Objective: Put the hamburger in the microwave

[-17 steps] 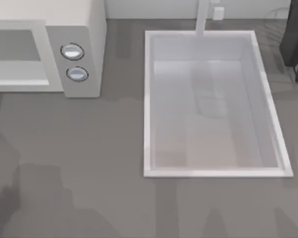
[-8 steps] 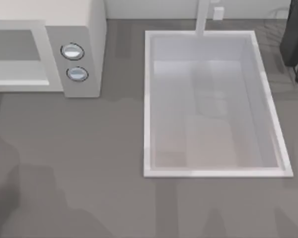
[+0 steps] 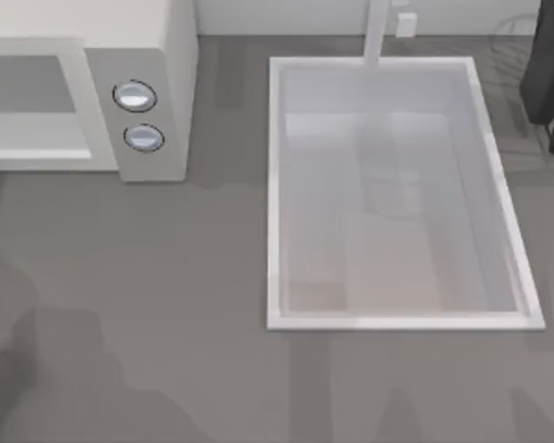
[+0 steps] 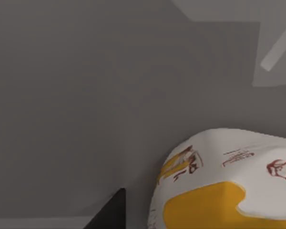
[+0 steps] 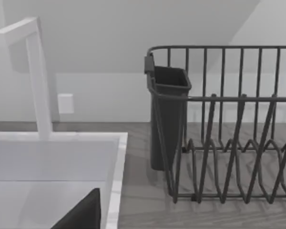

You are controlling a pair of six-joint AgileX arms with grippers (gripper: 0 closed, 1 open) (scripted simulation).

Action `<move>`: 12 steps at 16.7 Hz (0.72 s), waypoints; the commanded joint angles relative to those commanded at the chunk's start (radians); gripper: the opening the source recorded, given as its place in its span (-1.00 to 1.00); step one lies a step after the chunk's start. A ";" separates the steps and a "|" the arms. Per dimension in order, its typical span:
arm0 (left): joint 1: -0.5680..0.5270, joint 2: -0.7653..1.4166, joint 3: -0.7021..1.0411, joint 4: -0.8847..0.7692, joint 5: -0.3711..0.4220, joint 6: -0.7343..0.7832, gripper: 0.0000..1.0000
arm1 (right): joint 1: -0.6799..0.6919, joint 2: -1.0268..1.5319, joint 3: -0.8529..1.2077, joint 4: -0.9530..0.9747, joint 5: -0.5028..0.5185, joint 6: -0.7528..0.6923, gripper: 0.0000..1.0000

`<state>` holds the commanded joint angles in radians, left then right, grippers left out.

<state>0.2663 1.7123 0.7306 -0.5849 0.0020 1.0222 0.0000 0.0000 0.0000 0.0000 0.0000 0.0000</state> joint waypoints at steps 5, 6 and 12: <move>0.000 0.000 0.000 0.000 0.000 0.000 -1.00 | 0.000 0.000 0.000 0.000 0.000 0.000 1.00; 0.000 0.000 0.000 0.000 0.000 0.000 -1.00 | 0.000 0.000 0.000 0.000 0.000 0.000 1.00; 0.000 0.000 0.000 0.000 0.000 0.000 -1.00 | 0.000 0.000 0.000 0.000 0.000 0.000 1.00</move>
<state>0.2663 1.7123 0.7306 -0.5849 0.0020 1.0222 0.0000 0.0000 0.0000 0.0000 0.0000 0.0000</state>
